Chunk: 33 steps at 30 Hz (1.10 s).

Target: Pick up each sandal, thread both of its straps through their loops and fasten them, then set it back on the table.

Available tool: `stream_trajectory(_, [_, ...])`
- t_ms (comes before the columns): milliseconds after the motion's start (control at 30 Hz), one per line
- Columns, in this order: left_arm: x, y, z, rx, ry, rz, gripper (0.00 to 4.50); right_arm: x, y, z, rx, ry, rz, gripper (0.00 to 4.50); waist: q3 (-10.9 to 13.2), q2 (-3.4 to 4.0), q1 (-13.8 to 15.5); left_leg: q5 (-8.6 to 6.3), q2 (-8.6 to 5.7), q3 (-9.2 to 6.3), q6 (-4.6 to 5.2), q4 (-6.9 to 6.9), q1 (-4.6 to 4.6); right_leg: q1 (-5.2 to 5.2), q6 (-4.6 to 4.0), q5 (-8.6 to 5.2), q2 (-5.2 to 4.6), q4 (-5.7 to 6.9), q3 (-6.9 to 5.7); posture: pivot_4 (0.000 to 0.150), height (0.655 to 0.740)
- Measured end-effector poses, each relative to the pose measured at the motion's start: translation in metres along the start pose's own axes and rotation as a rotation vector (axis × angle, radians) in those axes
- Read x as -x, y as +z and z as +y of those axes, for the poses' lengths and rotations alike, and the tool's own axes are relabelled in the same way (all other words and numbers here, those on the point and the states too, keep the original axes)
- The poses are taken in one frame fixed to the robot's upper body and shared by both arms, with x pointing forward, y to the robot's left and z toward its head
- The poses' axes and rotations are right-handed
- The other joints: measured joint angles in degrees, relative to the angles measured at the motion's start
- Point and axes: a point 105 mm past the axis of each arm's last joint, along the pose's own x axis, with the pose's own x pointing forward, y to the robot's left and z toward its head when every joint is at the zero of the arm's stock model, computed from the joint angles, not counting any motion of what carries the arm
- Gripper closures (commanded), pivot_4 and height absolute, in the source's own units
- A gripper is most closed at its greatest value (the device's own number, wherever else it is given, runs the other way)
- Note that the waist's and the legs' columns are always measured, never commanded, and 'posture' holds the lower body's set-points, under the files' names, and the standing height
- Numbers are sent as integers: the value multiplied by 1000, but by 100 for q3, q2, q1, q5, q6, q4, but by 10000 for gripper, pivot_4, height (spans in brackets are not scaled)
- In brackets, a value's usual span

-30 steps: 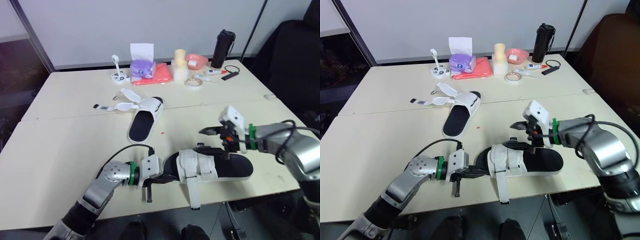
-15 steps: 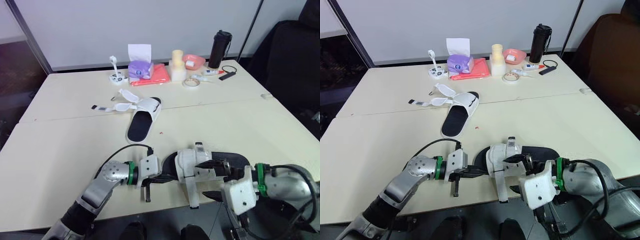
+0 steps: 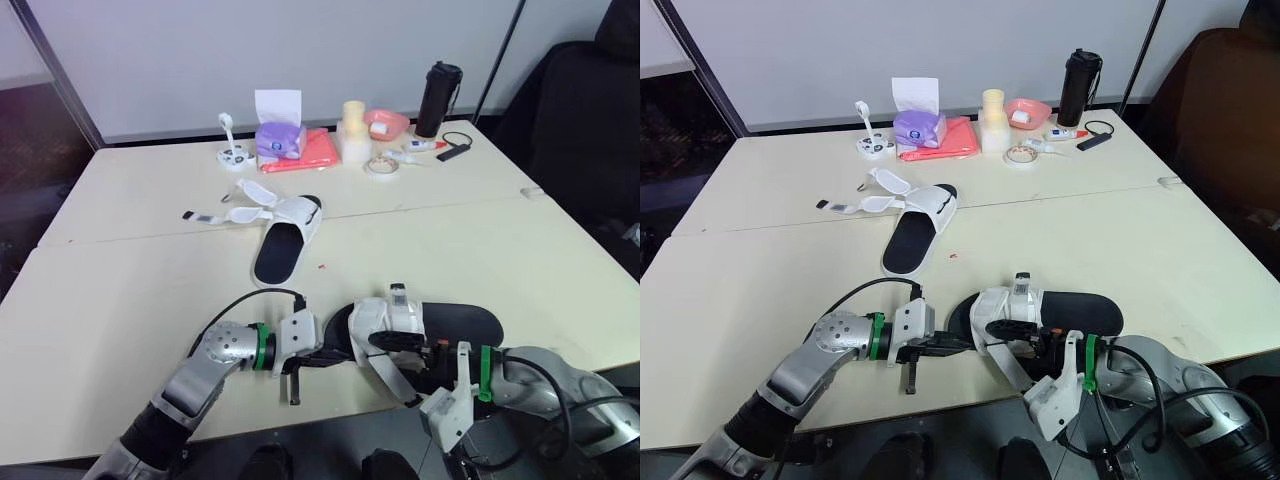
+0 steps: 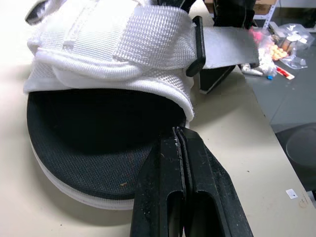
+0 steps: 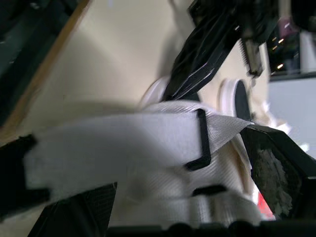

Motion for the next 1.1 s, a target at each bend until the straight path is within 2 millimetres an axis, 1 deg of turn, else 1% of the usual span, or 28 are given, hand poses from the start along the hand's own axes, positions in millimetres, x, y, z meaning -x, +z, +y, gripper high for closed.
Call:
stream_trajectory(133, [1, -1, 0, 7, 3, 5, 45000, -3, 2, -1, 15, -7, -6, 4253, 0, 0, -1, 0, 0, 0, 0, -3, 17, 15, -5, -3, 0, 1, 0, 1500, 7400])
stream_trajectory(300, [1, -1, -1, 13, 6, 6, 45000, -2, 3, 1, 1, 11, 8, 4253, 0, 0, 0, 0, 0, -1, 0, -5, 34, 32, -19, -10, 0, 1, 1, 1500, 7400])
stream_trajectory(667, [0, 0, 1, 14, 14, 7, 45000, 18, 13, 8, -85, -3, 94, 4253, 0, 0, 13, -1, 0, -1, 1, -5, 35, 34, -20, -11, 0, 0, 1, 1500, 7400])
stream_trajectory(767, [0, 0, 2, 15, 14, 8, 45000, 20, 10, 6, -89, -30, 125, 4253, 0, 0, 11, 0, 0, -1, 1, -1, 39, 40, -22, -12, 0, 0, 1, 1500, 7400])
stream_trajectory(1000, [-2, 0, 3, 13, -2, 3, 45000, 11, 10, -7, -20, -91, 114, 4253, 0, 0, 22, 0, 0, -1, 1, 1, 41, 43, -23, -12, 0, 0, 1, 1500, 7400])
stream_trajectory(1100, [-3, 0, 3, 10, -5, 0, 45000, 6, 15, -4, -12, -77, 76, 4253, 0, -1, 40, 0, 0, -1, 1, 1, 40, 44, -22, -12, 0, -2, 1, 1500, 7400])
